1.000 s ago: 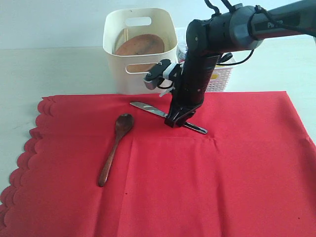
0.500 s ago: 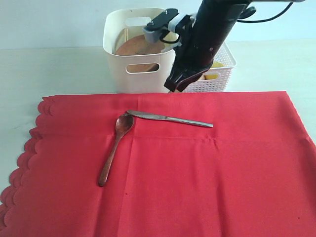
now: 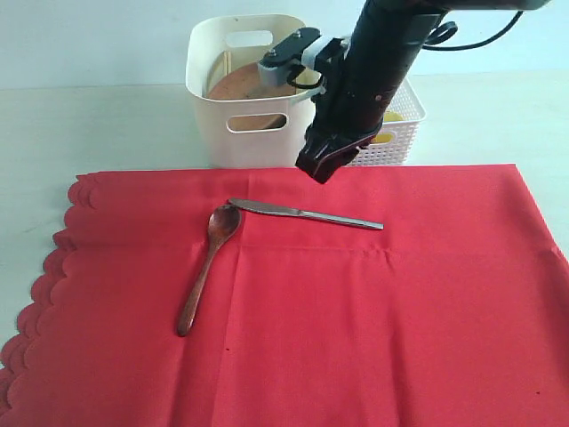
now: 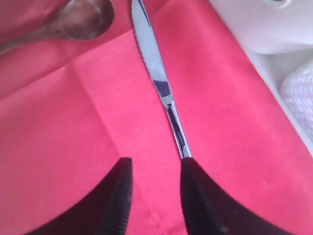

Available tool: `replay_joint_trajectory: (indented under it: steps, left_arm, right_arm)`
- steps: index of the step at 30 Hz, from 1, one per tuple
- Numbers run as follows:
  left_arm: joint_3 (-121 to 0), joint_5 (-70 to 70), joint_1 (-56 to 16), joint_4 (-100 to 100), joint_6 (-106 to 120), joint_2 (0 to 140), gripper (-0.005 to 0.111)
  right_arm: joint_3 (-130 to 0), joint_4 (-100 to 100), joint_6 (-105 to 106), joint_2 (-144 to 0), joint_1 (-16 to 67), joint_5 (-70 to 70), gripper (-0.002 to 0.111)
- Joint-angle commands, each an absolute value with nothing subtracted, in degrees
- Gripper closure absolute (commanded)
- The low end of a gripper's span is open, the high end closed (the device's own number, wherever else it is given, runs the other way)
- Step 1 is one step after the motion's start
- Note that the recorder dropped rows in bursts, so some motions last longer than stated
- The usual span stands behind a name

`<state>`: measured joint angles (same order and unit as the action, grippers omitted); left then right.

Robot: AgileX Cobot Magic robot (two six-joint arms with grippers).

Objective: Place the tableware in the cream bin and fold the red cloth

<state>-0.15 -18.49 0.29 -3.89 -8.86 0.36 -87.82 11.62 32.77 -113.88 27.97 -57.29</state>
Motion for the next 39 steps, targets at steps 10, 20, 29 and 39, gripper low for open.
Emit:
replay_joint_trajectory:
  steps: [10, 20, 29, 39]
  left_arm:
    - [0.0, -18.26, -0.06, -3.86, -8.86, 0.0, 0.106]
    - [0.0, -18.26, -0.06, -3.86, -8.99, 0.0, 0.106]
    - [0.0, -18.26, -0.06, -3.86, -8.99, 0.0, 0.106]
    - [0.0, -18.26, -0.06, -3.86, -8.99, 0.0, 0.106]
  right_arm:
    - [-87.89, 8.48, 35.01, -122.75, 28.02, -53.76, 0.053]
    - [-87.89, 5.96, 32.84, -127.28, 28.02, -52.09, 0.053]
    - [-87.89, 5.96, 33.11, -131.13, 28.02, -52.96, 0.07]
    - [-87.89, 5.53, 33.28, -126.21, 28.02, -61.28, 0.108]
